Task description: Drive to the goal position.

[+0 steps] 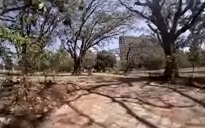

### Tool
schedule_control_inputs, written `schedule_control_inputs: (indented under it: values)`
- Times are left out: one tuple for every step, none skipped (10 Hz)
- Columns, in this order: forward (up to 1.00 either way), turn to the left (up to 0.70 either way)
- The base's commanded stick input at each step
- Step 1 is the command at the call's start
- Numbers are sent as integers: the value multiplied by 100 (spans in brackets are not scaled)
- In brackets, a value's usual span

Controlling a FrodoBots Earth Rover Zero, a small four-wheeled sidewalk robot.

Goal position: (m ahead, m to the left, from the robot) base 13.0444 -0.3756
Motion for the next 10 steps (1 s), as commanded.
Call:
schedule_control_inputs:
  values:
    - [100,0]
    - [100,-11]
    - [100,-26]
    - [100,-29]
    - [100,-17]
    - [100,-8]
    - [100,0]
    - [100,0]
    - [100,0]
    - [100,0]
